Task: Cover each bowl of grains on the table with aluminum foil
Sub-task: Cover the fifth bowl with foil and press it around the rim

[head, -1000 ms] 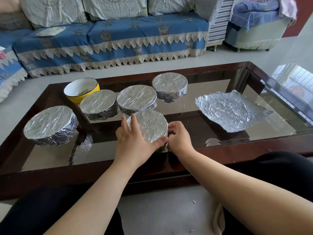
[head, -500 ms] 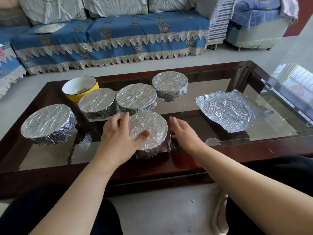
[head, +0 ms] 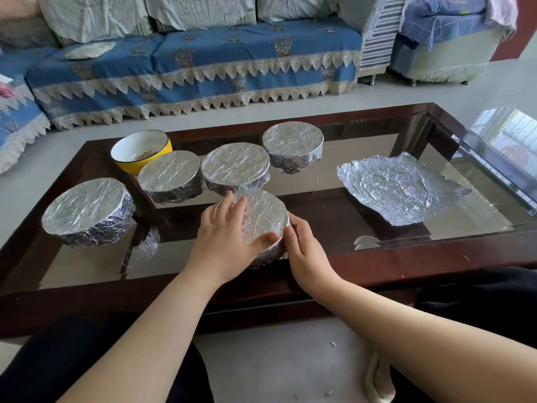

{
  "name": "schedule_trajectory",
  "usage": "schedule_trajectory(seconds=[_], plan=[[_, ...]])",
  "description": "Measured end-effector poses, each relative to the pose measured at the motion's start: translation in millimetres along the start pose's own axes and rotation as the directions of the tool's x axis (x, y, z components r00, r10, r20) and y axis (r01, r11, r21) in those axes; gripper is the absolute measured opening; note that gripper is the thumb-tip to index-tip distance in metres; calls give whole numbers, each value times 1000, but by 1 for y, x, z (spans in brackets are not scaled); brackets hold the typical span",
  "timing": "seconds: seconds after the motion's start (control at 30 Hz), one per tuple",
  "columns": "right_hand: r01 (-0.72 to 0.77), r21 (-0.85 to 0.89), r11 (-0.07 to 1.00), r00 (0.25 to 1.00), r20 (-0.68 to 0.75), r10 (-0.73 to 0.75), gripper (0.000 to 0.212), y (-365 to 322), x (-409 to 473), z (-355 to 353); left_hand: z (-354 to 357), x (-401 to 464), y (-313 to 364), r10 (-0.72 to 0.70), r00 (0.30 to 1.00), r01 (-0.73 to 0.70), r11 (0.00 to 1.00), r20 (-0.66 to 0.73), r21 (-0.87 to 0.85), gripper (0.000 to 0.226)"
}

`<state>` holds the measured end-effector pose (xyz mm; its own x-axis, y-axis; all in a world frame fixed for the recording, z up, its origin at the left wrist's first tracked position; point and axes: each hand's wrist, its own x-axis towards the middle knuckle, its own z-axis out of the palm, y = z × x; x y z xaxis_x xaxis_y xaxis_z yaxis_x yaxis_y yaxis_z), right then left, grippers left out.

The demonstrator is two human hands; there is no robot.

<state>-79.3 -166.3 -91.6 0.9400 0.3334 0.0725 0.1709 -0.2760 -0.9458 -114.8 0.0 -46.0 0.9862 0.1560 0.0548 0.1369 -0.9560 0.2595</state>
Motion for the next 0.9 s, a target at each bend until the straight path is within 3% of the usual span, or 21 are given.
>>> schedule_trajectory(seconds=[0.3, 0.9], plan=[[-166, 97, 981, 980, -92, 175, 24, -9, 0, 5, 6, 1, 3, -59, 998, 60, 998, -34, 30, 133], [-360, 369, 857, 883, -162, 441, 32, -9, 20, 17, 5, 0, 12, -116, 992, 117, 993, -52, 26, 133]])
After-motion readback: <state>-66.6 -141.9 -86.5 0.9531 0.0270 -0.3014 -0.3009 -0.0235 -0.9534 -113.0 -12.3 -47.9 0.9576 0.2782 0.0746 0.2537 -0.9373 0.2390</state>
